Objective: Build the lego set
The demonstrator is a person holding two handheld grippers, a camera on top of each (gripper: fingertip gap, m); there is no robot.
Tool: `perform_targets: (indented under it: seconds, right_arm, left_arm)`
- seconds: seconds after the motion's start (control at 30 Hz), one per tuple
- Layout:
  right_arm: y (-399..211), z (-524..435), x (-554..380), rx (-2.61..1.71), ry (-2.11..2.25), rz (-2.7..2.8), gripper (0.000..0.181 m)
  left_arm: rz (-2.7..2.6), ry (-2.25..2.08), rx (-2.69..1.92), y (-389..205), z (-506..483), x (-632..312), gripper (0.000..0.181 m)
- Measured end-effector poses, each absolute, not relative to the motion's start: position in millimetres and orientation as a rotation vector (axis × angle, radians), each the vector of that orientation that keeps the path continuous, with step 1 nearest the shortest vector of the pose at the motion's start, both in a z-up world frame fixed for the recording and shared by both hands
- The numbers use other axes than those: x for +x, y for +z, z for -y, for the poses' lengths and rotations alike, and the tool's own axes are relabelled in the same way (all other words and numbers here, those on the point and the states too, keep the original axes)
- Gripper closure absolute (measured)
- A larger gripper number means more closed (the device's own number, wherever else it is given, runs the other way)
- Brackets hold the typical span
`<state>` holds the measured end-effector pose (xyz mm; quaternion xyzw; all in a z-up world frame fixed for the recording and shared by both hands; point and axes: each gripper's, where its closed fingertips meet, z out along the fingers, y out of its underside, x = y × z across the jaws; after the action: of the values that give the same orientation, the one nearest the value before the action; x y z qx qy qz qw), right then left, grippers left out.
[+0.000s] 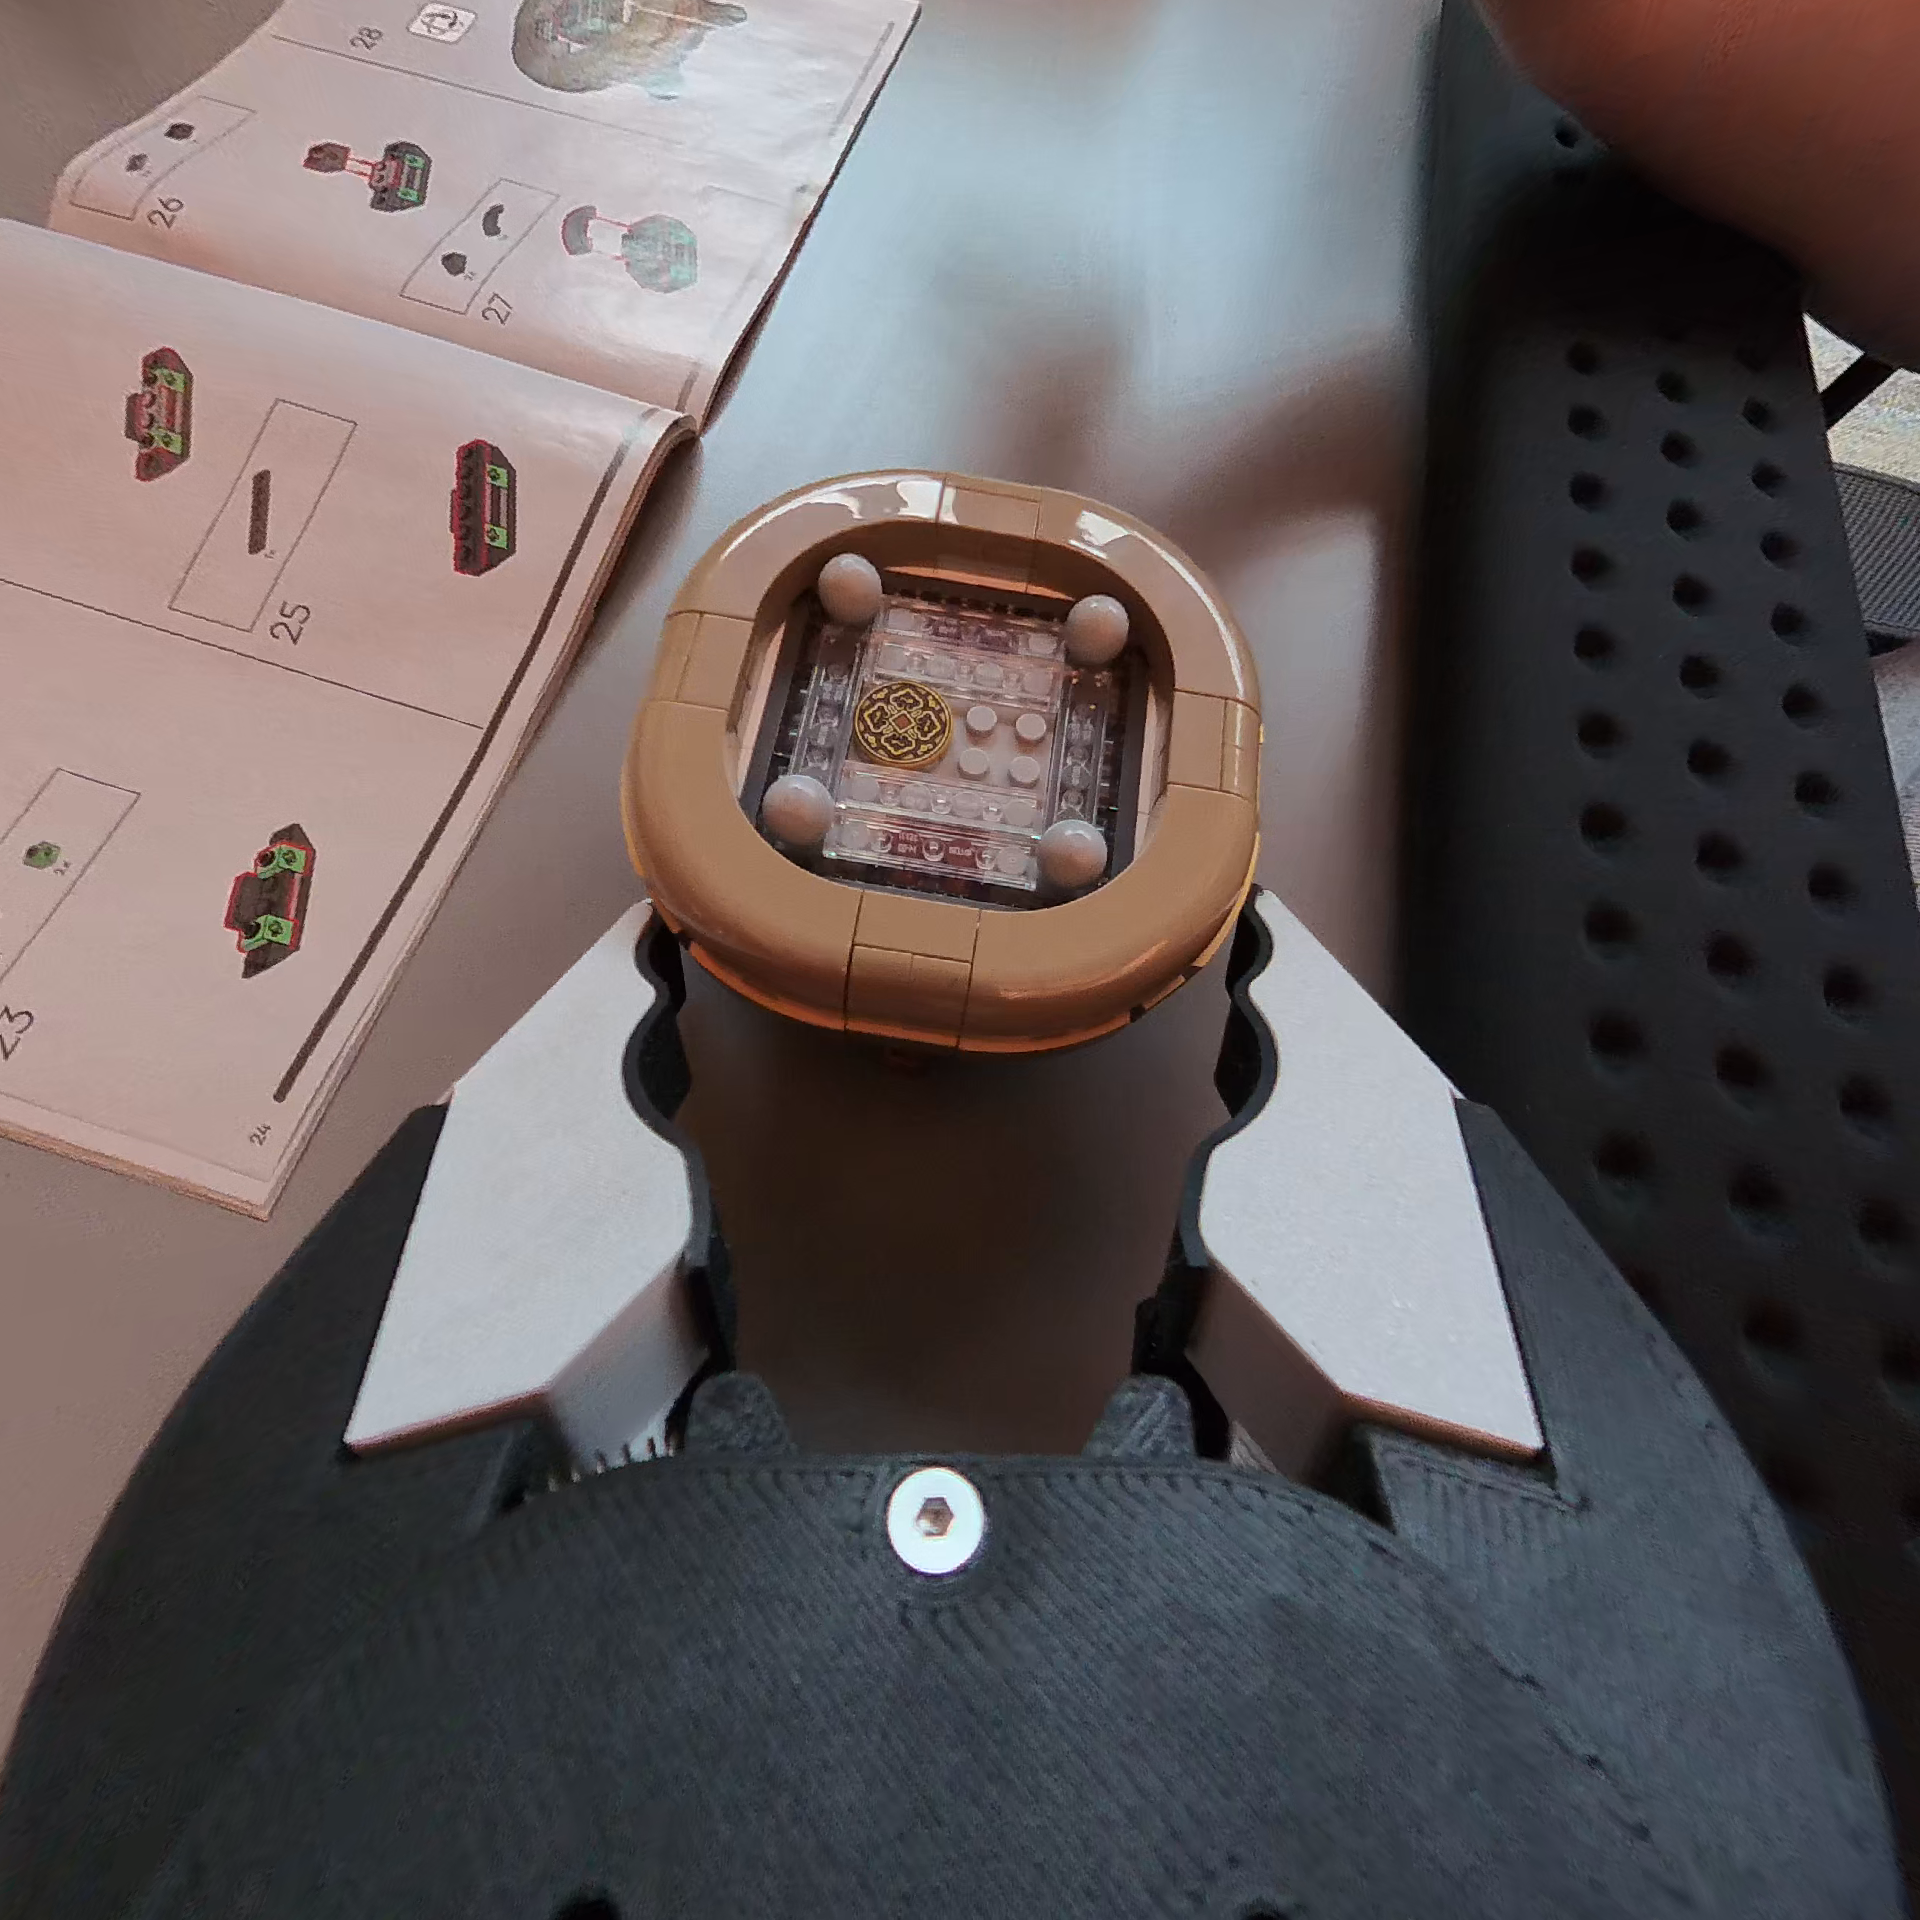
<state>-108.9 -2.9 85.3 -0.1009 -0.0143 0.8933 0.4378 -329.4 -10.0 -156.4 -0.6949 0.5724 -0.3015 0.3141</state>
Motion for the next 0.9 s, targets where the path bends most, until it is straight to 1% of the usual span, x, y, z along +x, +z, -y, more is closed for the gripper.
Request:
perform_targets:
  seconds: [0.9]
  right_arm:
    - [85.5,14.2,-104.9,-0.156,2.215,0.098,0.149]
  left_arm:
    - [-1.526,-0.743,-1.832,-161.4,7.9,-329.6,0.076]
